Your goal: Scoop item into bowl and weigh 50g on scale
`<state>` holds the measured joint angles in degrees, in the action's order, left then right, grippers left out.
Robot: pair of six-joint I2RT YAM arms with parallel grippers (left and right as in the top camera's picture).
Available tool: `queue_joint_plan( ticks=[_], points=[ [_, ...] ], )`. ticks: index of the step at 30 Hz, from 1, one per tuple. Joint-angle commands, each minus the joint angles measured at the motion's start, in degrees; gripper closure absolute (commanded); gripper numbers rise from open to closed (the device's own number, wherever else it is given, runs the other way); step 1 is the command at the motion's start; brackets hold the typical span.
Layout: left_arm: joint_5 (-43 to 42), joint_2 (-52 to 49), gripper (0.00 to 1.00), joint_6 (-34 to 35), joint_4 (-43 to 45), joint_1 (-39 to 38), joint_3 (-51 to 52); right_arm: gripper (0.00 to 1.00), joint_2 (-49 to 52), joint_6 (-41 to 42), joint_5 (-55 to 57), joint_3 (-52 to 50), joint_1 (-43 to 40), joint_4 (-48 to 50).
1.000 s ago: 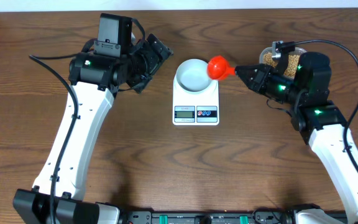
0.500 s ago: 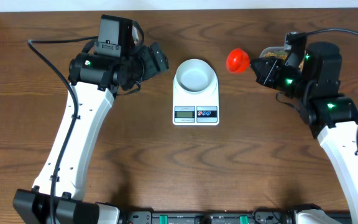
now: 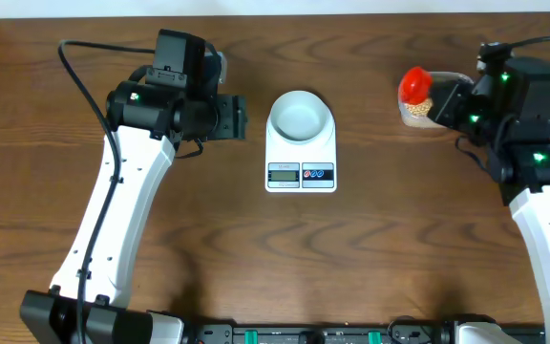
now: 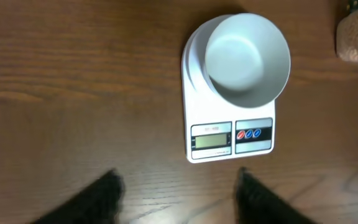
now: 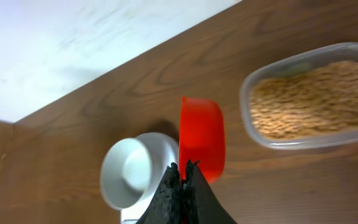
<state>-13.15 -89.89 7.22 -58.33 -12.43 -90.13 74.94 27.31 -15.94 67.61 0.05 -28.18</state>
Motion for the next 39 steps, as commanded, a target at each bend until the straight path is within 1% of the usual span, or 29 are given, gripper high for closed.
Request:
queue_joint_plan(
  ticks=[1, 3, 4, 5, 12, 19, 22, 23, 26, 33, 36, 39],
  points=[
    [0.3, 0.4, 0.54, -2.4, -0.3, 0.2, 0.0, 0.99, -0.9, -2.5, 1.0, 1.7, -1.8, -0.3],
    [0.3, 0.4, 0.74, -2.4, -0.5, 0.1, 0.0, 0.99, -0.9, -2.8, 1.0, 1.7, -2.5, -0.6],
    [0.1, 0.4, 0.89, -2.4, -0.6, 0.1, 0.0, 0.99, -0.9, -3.2, 1.0, 1.7, -2.8, -0.7],
    [0.2, 0.4, 0.93, -2.4, -0.6, -0.1, 0.0, 0.99, -0.9, -3.5, 1.0, 1.7, -3.0, -0.8],
    [0.2, 0.4, 0.93, -2.1, -0.2, -4.3, 0.7, 0.99, -0.9, -4.3, 1.0, 1.7, -3.6, -1.4],
    [1.3, 0.0, 0.93, 3.1, 3.4, -11.3, 2.9, 0.99, -0.9, -4.2, 1.0, 1.7, -3.6, -1.4],
    [4.8, 0.0, 0.93, 7.0, 4.1, -13.6, 4.6, 0.99, -0.9, -4.2, 1.0, 1.7, -3.6, -1.4],
    [6.6, 0.0, 0.93, 9.3, 4.2, -14.6, 5.5, 0.99, -0.9, -4.3, 1.0, 1.7, -3.6, -1.4],
    [7.4, 0.0, 0.93, 13.4, 5.4, -16.2, 7.4, 0.99, -0.9, -4.3, 1.1, 1.7, -3.6, -1.4],
    [7.7, -0.1, 0.92, 22.4, 15.2, -20.9, 14.6, 0.99, -0.8, -4.4, 1.5, 1.7, -3.9, -1.4],
    [10.2, -0.1, 0.93, 27.0, 19.6, -22.4, 17.4, 0.99, -0.8, -4.7, 1.5, 1.7, -3.9, -1.4],
    [15.4, -0.1, 0.93, 33.0, 21.2, -23.2, 19.0, 0.99, -0.8, -5.0, 1.5, 1.7, -3.9, -1.4]
  ],
)
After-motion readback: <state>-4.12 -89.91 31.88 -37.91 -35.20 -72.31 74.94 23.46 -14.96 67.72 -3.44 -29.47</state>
